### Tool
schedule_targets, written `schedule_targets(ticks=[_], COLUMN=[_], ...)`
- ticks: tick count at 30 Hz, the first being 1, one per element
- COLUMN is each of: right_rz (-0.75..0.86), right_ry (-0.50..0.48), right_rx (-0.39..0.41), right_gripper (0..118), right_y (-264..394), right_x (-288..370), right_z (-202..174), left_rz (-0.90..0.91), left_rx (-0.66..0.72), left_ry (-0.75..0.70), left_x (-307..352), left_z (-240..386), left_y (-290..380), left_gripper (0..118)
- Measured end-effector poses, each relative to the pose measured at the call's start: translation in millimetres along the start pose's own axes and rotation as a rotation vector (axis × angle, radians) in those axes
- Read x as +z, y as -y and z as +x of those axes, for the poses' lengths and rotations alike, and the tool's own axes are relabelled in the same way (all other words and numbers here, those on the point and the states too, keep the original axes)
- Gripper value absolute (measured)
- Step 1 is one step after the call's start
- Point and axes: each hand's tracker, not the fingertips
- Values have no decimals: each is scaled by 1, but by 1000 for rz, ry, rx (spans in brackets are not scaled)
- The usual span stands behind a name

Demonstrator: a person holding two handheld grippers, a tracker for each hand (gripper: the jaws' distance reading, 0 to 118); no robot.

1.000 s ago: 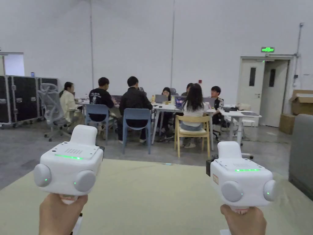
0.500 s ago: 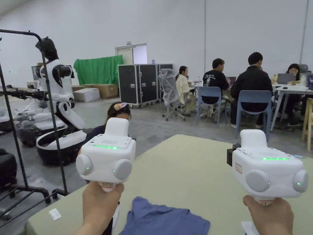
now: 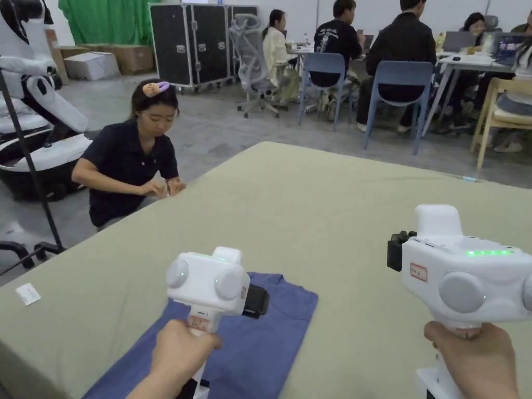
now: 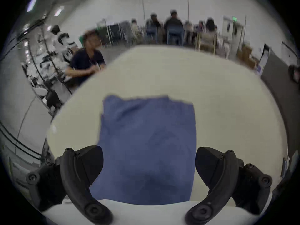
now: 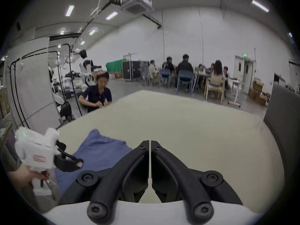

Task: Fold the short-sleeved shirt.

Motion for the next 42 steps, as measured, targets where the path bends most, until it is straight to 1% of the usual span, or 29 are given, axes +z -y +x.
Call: schedule_targets(ticks=[2,4,5,7,9,10,11,12,13,14,15,16,17,19,20,24,26,28,30,31,33,35,37,40,42], right_rz=[-67,-124,-158,-198,-222,-236,-239,-242,-247,-245,-249,-254,-261,-264,-264,-225,-183,-141,-101,-88,-71,-51,-30,2,17], right_ry=[20,30,29,22,25,21,13,1,-4,0,3,19,32,36,52,115,145,200,232,246,307,383,428,524,552], right_rx=[22,34,26,-2,-37,-74,-116,-153,-186,-208,-210,-218,-227,-240,-246,-250,-247,-227,-225,-220,-181,-161,-167,-165,-185], right_gripper=[5,5,5,5,5,5,5,5,5,5,5,5,5,5,5,5,5,5,5,5,5,5,5,5,5], right_y=[22,44,54,74,91,100,109,116,123,130,135,140,143,147,147,138,129,119,113,111,108,107,108,113,118], right_x=[-21,-40,-48,-62,-70,-72,-74,-75,-75,-73,-73,-73,-73,-66,-62,-27,3,35,75,98,139,185,226,279,307], right_z=[16,32,41,55,69,75,81,88,94,97,102,107,113,124,131,166,190,211,234,245,262,281,295,314,326], left_rz=[-84,-157,-190,-238,-181,-173,-163,-142,-82,-82,-80,-81,-79,-114,-111,-45,69,166,262,291,330,374,415,470,505], left_rx=[-35,-70,-96,-171,-96,-35,-30,-57,-71,-75,-56,-44,-20,110,139,158,181,173,151,108,41,-44,-145,-340,-474], left_ry=[26,23,28,-21,17,53,79,79,75,84,97,80,31,129,137,150,175,201,263,299,355,467,572,714,764], left_x=[-48,-87,-104,-127,-122,-119,-117,-111,-106,-102,-100,-94,-96,-99,-98,-75,-45,-18,10,25,45,75,103,152,181], left_z=[24,44,52,64,55,47,43,36,30,22,12,6,-1,-12,-13,-8,0,14,35,54,90,140,190,272,324], left_y=[11,24,30,41,44,43,44,49,51,52,51,51,49,48,45,34,16,-9,-32,-45,-66,-82,-88,-79,-64], left_gripper=[118,118,118,117,117,117,109,93,74,48,25,3,3,3,3,3,3,3,3,3,3,3,3,3,3])
